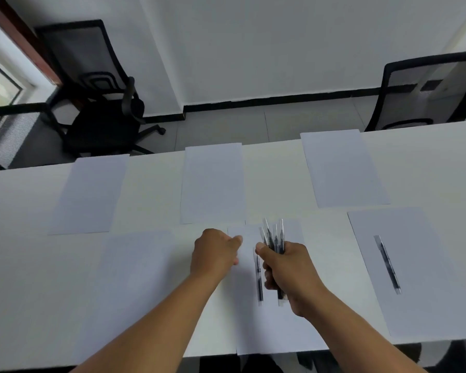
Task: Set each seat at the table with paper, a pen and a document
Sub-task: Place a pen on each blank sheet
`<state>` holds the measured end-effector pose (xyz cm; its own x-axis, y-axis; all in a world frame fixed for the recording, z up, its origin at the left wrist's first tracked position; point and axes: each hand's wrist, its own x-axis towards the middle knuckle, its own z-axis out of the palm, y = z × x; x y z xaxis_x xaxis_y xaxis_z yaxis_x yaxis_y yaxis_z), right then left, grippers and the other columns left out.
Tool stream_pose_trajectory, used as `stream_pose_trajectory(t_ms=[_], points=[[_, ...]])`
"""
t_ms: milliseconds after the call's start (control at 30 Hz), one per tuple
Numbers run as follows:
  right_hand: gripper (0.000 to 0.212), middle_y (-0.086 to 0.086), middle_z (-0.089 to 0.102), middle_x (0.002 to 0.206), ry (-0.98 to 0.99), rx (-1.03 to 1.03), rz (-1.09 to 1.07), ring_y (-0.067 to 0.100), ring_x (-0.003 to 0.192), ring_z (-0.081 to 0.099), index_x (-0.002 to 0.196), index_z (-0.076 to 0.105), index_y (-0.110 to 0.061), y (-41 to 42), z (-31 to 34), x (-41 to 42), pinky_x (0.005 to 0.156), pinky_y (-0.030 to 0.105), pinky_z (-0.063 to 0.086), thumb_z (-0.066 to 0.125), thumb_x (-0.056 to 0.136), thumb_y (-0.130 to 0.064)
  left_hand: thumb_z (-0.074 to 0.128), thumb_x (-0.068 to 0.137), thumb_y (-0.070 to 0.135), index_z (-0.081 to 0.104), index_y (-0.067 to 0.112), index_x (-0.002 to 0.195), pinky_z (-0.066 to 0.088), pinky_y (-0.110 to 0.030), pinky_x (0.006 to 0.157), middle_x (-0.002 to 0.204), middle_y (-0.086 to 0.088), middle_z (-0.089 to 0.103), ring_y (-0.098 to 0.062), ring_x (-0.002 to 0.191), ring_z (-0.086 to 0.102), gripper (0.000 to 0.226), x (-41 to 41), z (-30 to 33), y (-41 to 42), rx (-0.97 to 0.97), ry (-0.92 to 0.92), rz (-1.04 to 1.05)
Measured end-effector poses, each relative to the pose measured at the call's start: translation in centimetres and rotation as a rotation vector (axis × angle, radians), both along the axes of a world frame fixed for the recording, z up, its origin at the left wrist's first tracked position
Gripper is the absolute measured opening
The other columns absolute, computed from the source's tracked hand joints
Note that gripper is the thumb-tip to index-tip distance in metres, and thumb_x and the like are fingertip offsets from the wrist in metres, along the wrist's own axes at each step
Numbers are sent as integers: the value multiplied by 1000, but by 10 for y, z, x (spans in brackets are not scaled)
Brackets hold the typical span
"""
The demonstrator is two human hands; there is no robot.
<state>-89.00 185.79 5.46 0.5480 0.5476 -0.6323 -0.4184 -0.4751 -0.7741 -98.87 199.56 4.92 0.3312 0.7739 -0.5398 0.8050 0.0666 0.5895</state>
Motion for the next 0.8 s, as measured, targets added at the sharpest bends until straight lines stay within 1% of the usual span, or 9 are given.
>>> stream_pose_trajectory(t_ms=[100,233,300,400,467,567,667,733,800], points=[[29,6,45,65,-20,6,57,24,56,38,81,56,-10,8,11,-10,54,34,44,69,101,-27,71,98,35,68,13,64,67,-44,84,64,-2,78,-22,68,80,41,-19,15,3,37,-23,30],[16,9,42,75,2,52,96,26,70,36,88,56,-12,21,25,-27,64,38,42,62,101,-18,71,99,34,68,11,65,67,-45,86,67,-2,78,-15,63,79,41,-44,31,11,72,-39,61],[15,11,46,73,9,75,104,26,67,40,88,59,-10,28,31,-36,64,38,45,61,102,-15,70,100,33,70,7,69,67,-44,85,68,-2,79,-12,61,78,40,-55,38,16,93,-45,74],[19,9,55,68,3,96,114,23,61,51,86,65,-3,42,44,-57,60,34,55,64,101,-14,68,101,32,73,6,74,67,-42,84,69,-1,79,-10,60,78,38,-78,50,27,116,-76,108],[21,10,58,69,9,96,115,24,59,55,87,67,1,51,49,-70,62,35,60,65,101,-14,67,102,32,73,5,76,67,-41,84,71,0,79,-10,60,78,38,-92,55,34,124,-86,126],[25,12,63,74,-1,93,124,23,60,61,94,70,6,69,56,-95,65,37,64,67,101,-17,66,103,31,72,5,74,67,-42,83,72,1,79,-10,61,78,39,-121,61,51,141,-90,146],[25,11,67,79,-27,73,129,21,60,63,95,72,2,90,62,-124,68,39,64,69,101,-22,65,105,32,73,8,72,67,-38,81,73,1,79,-10,62,78,41,-155,64,74,150,-93,159],[27,10,66,78,-36,59,130,19,58,62,93,72,1,103,66,-145,62,35,62,70,101,-25,65,104,32,74,8,72,67,-38,81,73,1,79,-10,62,78,41,-177,66,88,145,-101,164],[31,9,64,73,-43,39,146,18,55,58,92,71,1,115,70,-167,56,30,55,69,102,-28,65,104,32,75,8,74,67,-39,81,73,1,79,-9,61,78,39,-198,68,102,144,-111,159]])
